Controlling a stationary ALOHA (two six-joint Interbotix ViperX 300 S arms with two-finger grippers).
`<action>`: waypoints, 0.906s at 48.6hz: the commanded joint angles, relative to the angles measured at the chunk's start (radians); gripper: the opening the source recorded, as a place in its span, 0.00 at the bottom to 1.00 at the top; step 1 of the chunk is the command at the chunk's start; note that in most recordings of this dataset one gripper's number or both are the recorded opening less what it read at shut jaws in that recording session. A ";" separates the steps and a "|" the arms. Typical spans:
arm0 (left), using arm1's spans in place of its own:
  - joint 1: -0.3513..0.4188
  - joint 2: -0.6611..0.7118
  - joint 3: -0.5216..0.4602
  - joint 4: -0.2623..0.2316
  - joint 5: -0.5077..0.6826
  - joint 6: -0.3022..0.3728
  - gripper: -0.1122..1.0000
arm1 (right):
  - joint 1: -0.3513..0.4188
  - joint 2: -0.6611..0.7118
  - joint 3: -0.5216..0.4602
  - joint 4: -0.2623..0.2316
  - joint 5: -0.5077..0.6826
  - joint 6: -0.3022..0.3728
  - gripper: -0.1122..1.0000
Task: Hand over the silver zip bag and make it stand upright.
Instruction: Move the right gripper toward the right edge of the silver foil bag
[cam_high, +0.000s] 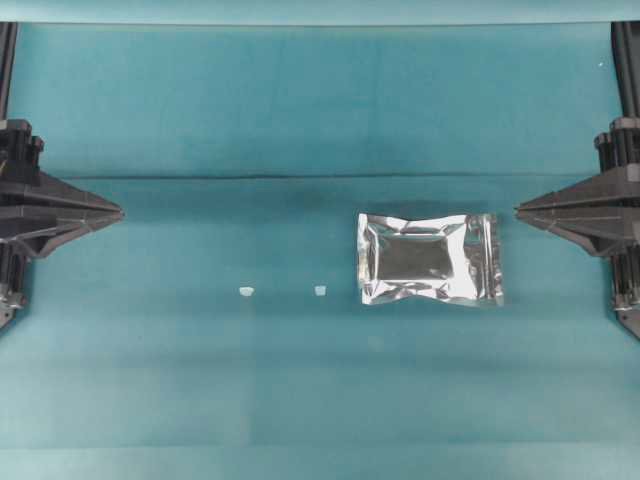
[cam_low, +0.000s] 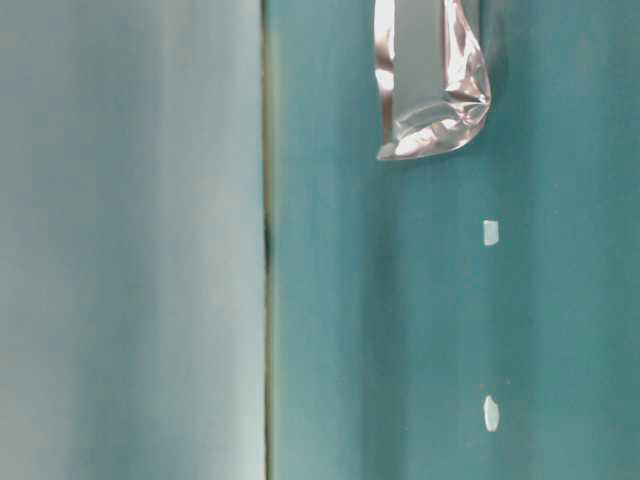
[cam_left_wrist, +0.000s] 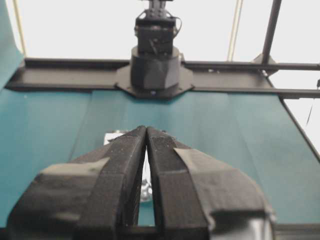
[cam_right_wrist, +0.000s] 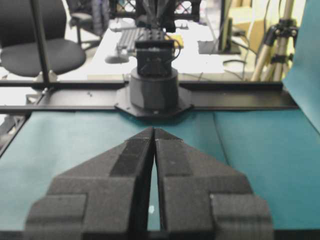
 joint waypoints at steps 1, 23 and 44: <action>-0.006 0.034 -0.043 0.017 -0.005 -0.002 0.23 | 0.009 0.009 -0.009 0.006 -0.006 0.011 0.18; -0.006 0.201 -0.179 0.018 -0.002 0.014 0.10 | -0.026 0.034 -0.051 0.350 0.166 0.443 0.10; -0.006 0.281 -0.202 0.018 -0.003 0.009 0.10 | -0.295 0.041 -0.011 0.499 0.509 0.672 0.10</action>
